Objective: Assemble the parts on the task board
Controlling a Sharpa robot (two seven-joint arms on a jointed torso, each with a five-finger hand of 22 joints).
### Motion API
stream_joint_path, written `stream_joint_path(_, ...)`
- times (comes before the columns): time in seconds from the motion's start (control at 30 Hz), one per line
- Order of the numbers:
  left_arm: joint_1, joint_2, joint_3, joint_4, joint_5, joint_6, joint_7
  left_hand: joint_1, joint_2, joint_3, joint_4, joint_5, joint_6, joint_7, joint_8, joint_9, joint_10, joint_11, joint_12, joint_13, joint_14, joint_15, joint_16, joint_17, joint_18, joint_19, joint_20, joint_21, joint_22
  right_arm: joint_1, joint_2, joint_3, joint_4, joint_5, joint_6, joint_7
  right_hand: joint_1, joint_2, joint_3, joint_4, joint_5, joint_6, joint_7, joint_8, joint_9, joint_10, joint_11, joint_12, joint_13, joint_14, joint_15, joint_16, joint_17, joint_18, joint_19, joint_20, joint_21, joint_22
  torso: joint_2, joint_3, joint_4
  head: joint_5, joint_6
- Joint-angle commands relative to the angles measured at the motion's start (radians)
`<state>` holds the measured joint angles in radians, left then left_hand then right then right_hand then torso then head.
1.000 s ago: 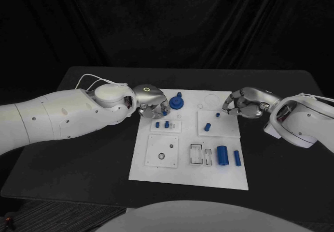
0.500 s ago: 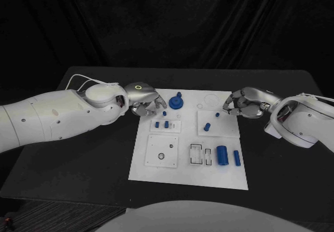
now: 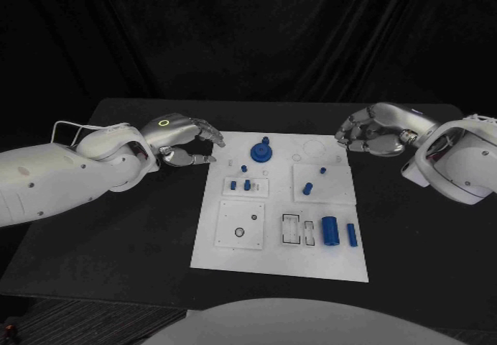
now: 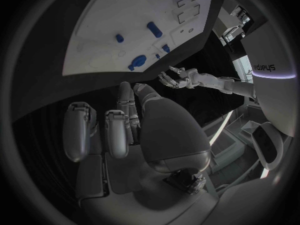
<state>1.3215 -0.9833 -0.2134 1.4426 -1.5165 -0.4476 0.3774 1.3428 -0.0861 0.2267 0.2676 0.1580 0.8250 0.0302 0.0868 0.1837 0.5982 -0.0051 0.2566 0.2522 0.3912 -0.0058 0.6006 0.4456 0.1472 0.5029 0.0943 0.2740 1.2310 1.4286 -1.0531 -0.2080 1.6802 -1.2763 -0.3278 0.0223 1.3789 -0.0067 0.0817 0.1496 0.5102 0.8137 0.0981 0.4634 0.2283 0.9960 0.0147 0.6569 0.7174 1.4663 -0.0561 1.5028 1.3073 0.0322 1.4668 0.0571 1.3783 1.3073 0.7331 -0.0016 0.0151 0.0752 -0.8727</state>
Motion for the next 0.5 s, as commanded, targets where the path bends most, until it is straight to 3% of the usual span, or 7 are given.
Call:
stream_joint_path(0.03,-0.001,-0.02,0.001,0.016,0.407,0.049,0.235,-0.043,0.018,-0.065,0.022,0.023,-0.004,-0.001,0.003,-0.002,-0.089,-0.007,0.029,0.001,-0.138,-0.013,-0.119,-0.058,0.003,-0.143,0.004,-0.127,-0.072,0.03,-0.005,0.001,0.021,-0.156,-0.048,0.04,0.01,-0.045,0.03,0.022,-0.007,0.042,-0.009,-0.028,-0.002,0.017,0.029,-0.255,-0.22,0.081,0.029,-0.009,0.162,0.016,0.008,0.018,-0.015,0.191,0.001,-0.0029,-0.0001,0.006,0.0)
stream_joint_path(0.07,-0.001,-0.028,0.001,0.021,0.496,0.082,0.258,-0.11,0.039,-0.12,0.018,0.1,-0.026,-0.005,-0.007,-0.008,-0.151,-0.006,0.028,-0.011,-0.198,-0.021,-0.209,-0.11,0.008,-0.223,0.003,-0.2,-0.12,0.043,-0.006,0.001,0.026,-0.209,-0.051,0.044,0.016,-0.056,0.042,0.025,0.001,0.044,-0.015,-0.053,-0.009,-0.005,0.046,-0.311,-0.264,0.081,0.042,-0.009,0.161,0.016,0.006,0.027,-0.02,0.19,0.002,-0.0031,-0.0002,0.008,0.0)
stream_joint_path(0.13,-0.001,-0.036,0.001,0.028,0.667,0.148,0.286,-0.16,0.072,-0.169,0.016,0.084,-0.046,-0.006,-0.017,-0.013,-0.211,-0.005,0.017,-0.032,-0.277,-0.019,-0.366,-0.223,0.009,-0.317,0.006,-0.216,-0.17,0.06,-0.003,0.001,0.033,-0.31,-0.047,0.046,0.033,-0.073,0.074,0.023,-0.044,0.056,-0.029,-0.085,-0.017,0.003,0.053,-0.356,-0.308,0.079,0.047,-0.012,0.157,0.018,0.004,0.036,-0.024,0.19,0.004,-0.0044,-0.0028,0.008,0.0)
stream_joint_path(0.2,-0.001,-0.033,0.001,0.027,0.901,0.25,0.311,-0.265,0.131,-0.241,0.024,0.05,-0.119,0.006,-0.021,-0.035,-0.416,0.004,-0.108,-0.143,-0.372,-0.007,-0.555,-0.39,0.026,-0.452,0.004,-0.227,-0.456,0.072,0.007,0.001,0.034,-0.429,-0.034,0.041,0.044,-0.125,0.129,0.029,-0.154,0.059,-0.039,-0.152,-0.041,-0.047,0.047,-0.43,-0.366,0.064,0.023,-0.042,0.121,0.028,-0.019,0.018,-0.069,0.177,0.006,-0.0075,-0.0045,0.005,0.0)
stream_joint_path(0.27,-0.001,-0.027,0.0,0.02,1.03,0.317,0.327,-0.252,0.151,-0.29,0.025,0.046,-0.234,0.008,-0.012,-0.069,-0.466,0.01,-0.132,-0.18,-0.385,-0.003,-0.59,-0.429,0.032,-0.458,0.009,-0.231,-0.566,0.076,0.02,0.001,0.028,-0.486,-0.02,0.039,0.045,-0.155,0.137,0.033,-0.239,0.06,-0.018,-0.196,-0.059,-0.077,0.034,-0.461,-0.392,0.056,0.014,-0.056,0.104,0.031,-0.03,0.013,-0.092,0.172,0.008,-0.0101,-0.0017,-0.001,0.0)
stream_joint_path(0.4,-0.008,-0.013,0.0,0.01,1.191,0.434,0.363,-0.257,0.194,-0.393,0.026,0.035,-0.532,-0.019,-0.053,-0.15,-0.546,-0.029,-0.188,-0.232,-0.391,0.01,-0.601,-0.446,0.032,-0.49,0.023,-0.249,-0.915,0.067,0.045,0.001,0.01,-0.554,0.016,0.038,0.069,-0.17,0.138,0.03,-0.274,0.051,-0.011,-0.251,-0.084,-0.108,0.034,-0.491,-0.423,0.047,0.013,-0.071,0.087,0.035,-0.042,0.012,-0.12,0.166,0.01,-0.0159,0.0046,-0.019,0.0)
stream_joint_path(0.5,-0.018,-0.007,0.0,0.014,1.243,0.487,0.382,-0.247,0.206,-0.425,0.025,0.034,-0.59,-0.038,-0.059,-0.155,-0.566,-0.046,-0.214,-0.239,-0.391,0.018,-0.601,-0.446,0.03,-0.499,0.04,-0.259,-1.054,0.053,0.057,0.001,-0.005,-0.576,0.036,0.042,0.077,-0.171,0.136,0.029,-0.277,0.054,-0.005,-0.264,-0.091,-0.117,0.038,-0.501,-0.435,0.044,0.015,-0.076,0.082,0.036,-0.045,0.013,-0.129,0.164,0.011,-0.0194,0.0073,-0.033,0.0)
